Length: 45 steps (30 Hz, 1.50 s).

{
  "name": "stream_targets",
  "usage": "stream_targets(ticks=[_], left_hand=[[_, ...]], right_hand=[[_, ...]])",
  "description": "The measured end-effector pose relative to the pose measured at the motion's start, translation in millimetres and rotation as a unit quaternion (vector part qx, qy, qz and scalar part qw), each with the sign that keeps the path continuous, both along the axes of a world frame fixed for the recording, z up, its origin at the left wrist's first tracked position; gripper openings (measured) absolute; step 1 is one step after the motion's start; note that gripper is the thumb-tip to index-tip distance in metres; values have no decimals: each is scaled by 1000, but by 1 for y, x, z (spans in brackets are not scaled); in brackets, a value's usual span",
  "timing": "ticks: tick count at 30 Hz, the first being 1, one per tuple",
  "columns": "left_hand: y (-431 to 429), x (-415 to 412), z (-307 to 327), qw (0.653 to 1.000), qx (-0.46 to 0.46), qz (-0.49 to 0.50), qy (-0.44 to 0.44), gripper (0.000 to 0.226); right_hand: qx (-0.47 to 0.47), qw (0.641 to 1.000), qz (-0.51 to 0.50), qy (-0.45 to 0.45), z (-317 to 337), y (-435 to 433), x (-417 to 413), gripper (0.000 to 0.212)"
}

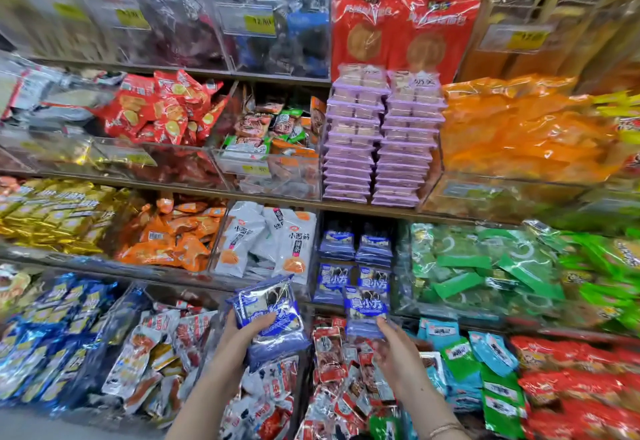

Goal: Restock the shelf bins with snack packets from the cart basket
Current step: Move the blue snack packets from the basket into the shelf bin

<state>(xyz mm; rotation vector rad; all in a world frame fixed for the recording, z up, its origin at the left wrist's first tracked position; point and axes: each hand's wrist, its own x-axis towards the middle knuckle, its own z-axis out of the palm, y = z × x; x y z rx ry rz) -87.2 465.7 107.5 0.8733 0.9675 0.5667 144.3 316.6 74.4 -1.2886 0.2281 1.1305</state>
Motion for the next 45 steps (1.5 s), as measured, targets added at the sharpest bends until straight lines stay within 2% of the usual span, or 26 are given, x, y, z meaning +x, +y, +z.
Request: stream_targets(ticks=[6,13,16,20,24,26,28,31,33,35,37,39,41,43,45], left_hand=[[71,27,8,1000,-2,-2,-16,119],[119,40,3,998,-22,-55,-13,140],[129,37,-12,997,-34,-65,1,150],[128,36,-21,997,-34,-68,26,143],[128,35,-22,997,-32,-74,23,148],[126,33,-21,997,-26,-75,22,147],[125,32,-21,997,-17,-76,27,145],[124,33,-19,997,-12,-73,30,143],[124,33,-18,997,-16,-70,24,139],[123,34,-15,998,-27,-61,16,138],[122,35,-11,998,-34,-57,19,139],[121,36,-7,997,-39,-55,24,139],[120,37,-5,997,-35,-57,26,139],[119,37,-3,998,-28,-58,30,139],[119,38,-1,998,-22,-57,36,142]], right_hand=[[5,999,-15,-32,-2,42,4,22],[18,998,-39,-47,0,110,28,37],[13,996,-60,-70,2,146,47,40],[2,994,-72,-81,4,186,67,25],[-24,992,-91,-84,5,212,74,41],[-42,991,-89,-86,5,217,74,33],[-80,986,-50,-141,1,220,71,15],[-130,965,23,-226,-4,215,70,13],[-169,943,89,-274,-4,208,68,38],[-185,919,135,-320,3,199,62,53],[-166,914,132,-347,15,191,49,50],[-124,907,134,-379,32,184,25,32],[-62,895,185,-401,49,176,-5,18],[-14,873,265,-408,65,171,-35,22],[-7,856,315,-411,70,170,-54,29]])
